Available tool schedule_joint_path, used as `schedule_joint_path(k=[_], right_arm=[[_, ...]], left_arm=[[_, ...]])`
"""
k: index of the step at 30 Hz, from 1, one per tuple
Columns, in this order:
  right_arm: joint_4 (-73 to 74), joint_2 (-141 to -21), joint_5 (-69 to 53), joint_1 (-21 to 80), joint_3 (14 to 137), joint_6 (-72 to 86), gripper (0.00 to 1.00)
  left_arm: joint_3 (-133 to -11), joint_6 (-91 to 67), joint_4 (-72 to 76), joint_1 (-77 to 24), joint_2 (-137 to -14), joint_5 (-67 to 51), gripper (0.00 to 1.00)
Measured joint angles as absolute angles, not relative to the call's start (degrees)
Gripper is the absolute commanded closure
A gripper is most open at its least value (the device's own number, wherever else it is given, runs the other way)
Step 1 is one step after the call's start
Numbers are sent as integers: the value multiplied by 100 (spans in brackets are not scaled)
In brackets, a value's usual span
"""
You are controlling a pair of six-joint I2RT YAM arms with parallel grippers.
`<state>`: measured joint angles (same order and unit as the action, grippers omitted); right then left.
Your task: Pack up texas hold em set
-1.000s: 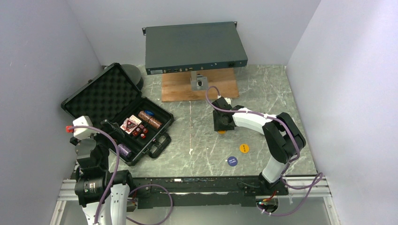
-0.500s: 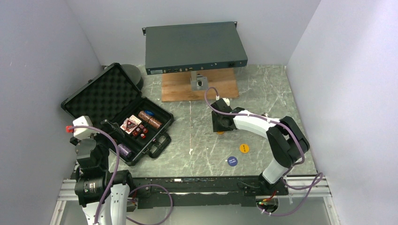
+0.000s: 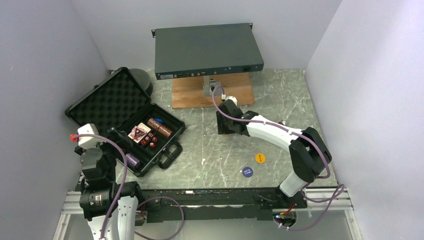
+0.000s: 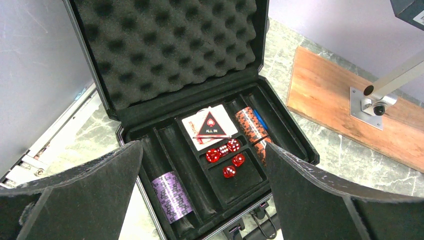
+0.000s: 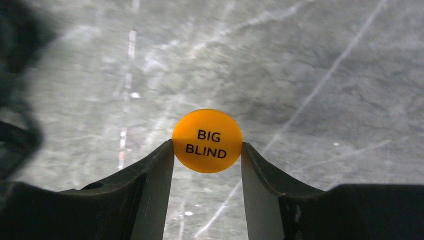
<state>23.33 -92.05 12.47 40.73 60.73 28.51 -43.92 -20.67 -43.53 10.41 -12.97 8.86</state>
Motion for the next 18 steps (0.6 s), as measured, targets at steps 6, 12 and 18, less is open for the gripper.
schedule_joint_path(k=[6,12,18], right_arm=[[2263,-9395,1026,4316,6737,2871,61],[2228,-9692,862,4587,7238,2895,61],[2220,-10077,722,4899,7776,2919,61]], left_arm=[[-4392,-2067,-4353,1041,-1297,886,1],[-4392,-2067,-4353,1041,-1297,884,1],[-4392,-2067,-4353,1041,-1295,884,1]])
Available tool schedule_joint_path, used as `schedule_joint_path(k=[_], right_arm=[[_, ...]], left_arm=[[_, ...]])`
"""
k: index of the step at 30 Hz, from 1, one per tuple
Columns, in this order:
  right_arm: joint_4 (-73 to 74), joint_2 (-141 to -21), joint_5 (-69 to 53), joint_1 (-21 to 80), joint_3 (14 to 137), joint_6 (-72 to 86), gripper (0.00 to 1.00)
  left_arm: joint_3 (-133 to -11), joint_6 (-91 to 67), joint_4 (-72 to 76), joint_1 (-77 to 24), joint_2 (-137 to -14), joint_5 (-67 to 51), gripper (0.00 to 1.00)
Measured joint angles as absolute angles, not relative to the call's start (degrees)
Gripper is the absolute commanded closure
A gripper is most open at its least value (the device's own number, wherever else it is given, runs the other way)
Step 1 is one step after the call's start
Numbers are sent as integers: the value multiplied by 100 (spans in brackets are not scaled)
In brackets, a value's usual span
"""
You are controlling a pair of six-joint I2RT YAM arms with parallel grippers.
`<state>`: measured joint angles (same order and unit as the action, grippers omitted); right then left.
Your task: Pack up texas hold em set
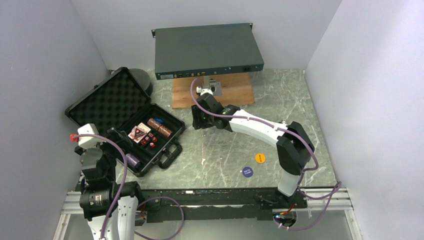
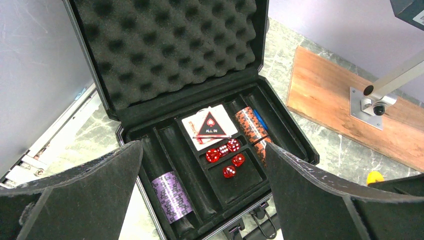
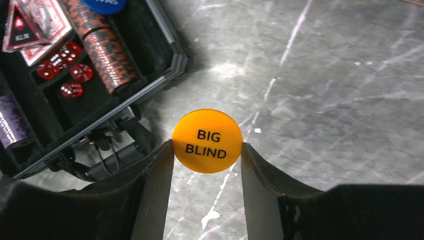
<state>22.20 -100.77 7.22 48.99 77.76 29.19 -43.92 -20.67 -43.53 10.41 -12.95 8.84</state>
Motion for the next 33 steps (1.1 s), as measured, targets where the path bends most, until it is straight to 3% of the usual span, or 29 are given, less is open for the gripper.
schedule_joint_path(k=[21,33], right_arm=[[2167,-12112,154,5422,10134,3118,61],[2082,-12873,95,5437,10831,3326,61]], left_arm=[[-4392,-2064,-4351,1002,-1302,836,1],[-4392,-2064,-4348,906,-1376,834,1]])
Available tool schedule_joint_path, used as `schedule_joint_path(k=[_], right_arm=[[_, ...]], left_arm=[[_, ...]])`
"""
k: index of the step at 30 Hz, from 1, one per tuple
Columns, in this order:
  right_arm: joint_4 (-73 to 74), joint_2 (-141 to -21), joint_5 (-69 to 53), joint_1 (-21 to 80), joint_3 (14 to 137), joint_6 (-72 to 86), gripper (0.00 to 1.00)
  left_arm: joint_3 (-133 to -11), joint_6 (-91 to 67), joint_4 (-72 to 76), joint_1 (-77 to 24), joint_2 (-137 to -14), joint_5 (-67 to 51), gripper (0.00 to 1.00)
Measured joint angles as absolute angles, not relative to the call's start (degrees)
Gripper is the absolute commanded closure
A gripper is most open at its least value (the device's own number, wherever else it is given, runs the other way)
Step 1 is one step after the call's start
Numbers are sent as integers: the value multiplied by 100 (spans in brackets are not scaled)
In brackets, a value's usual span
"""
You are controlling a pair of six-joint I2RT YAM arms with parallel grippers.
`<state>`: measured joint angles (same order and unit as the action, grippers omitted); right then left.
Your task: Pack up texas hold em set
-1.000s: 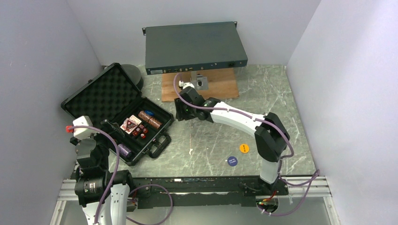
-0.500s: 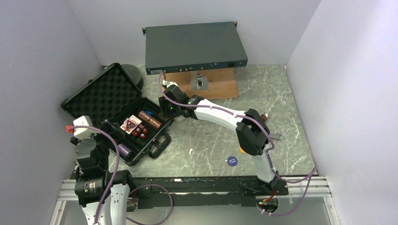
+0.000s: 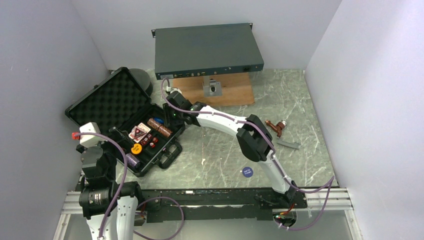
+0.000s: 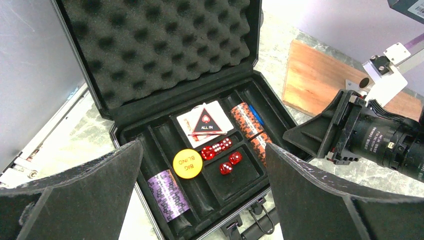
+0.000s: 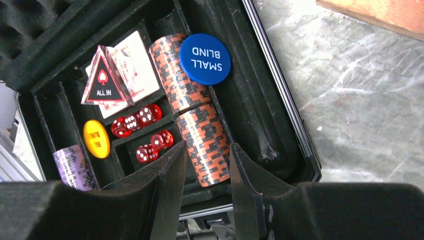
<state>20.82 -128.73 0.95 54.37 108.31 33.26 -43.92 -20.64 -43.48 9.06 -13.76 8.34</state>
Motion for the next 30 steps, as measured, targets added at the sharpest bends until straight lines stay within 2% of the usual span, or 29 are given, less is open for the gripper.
schedule_joint_path(k=[7,15,22,30], right_arm=[[2008,-12964,95,5446,10919,3352,59],[1833,-12634,102,5594,10248,3253,48],[1680,-11784,165,5819,9491,3116,39],[1651,-10160,611,5843,8372,2950,31]], left_arm=[[-4392,-2064,-4346,906,-1376,834,1],[-4392,-2067,-4316,906,-1439,838,1],[-4392,-2069,-4313,904,-1684,845,1],[-4392,-2067,-4313,1039,-1855,847,1]])
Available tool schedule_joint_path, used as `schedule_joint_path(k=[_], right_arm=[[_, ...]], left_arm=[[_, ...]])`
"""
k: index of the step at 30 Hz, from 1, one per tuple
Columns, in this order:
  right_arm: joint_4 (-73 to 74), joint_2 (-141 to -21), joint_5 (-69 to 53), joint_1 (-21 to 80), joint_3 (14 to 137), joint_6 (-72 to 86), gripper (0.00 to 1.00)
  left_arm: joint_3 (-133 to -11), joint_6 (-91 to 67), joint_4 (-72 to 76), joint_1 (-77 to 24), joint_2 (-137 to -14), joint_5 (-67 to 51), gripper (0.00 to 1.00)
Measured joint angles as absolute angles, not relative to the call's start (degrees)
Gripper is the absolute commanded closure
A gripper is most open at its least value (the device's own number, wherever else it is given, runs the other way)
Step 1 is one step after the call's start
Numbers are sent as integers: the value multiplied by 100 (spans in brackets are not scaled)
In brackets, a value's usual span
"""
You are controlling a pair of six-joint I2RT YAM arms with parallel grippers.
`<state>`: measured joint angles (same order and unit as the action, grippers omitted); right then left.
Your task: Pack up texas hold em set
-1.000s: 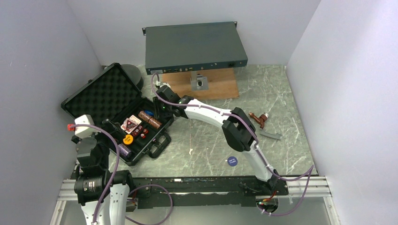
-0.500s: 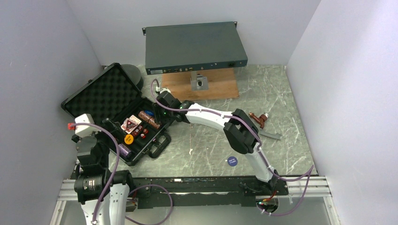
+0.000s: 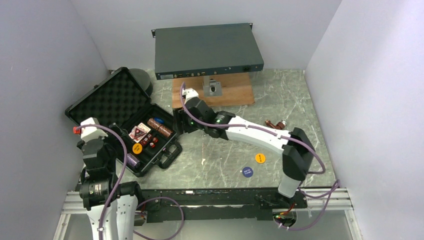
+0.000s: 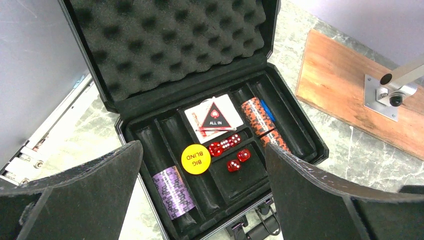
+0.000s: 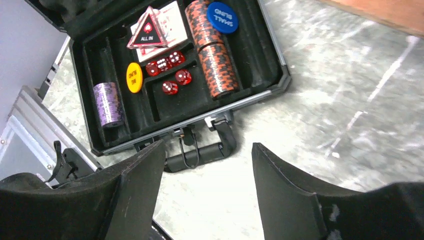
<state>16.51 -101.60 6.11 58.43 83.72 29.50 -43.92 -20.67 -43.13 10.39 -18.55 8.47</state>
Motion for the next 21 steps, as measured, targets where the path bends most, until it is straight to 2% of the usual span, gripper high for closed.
schedule_joint_path(k=[5,13,15,18,21], right_arm=[[1704,-9389,899,5830,7776,2928,24],[2034,-8466,1420,5828,6672,2930,2],[2108,-8267,1678,5828,6396,2956,0],[2359,-7948,2134,5778,6025,2947,0],[2488,-7695,2377,5522,5905,2858,0]], left_arm=[[-4392,-2067,-4311,1074,-1859,847,1],[-4392,-1949,-4289,1103,-1855,528,1],[-4392,-1855,-4233,1107,-1852,222,0],[-4370,-1708,-4080,1105,-1865,-360,6],[-4362,-1594,-3951,1026,-2032,-891,7]])
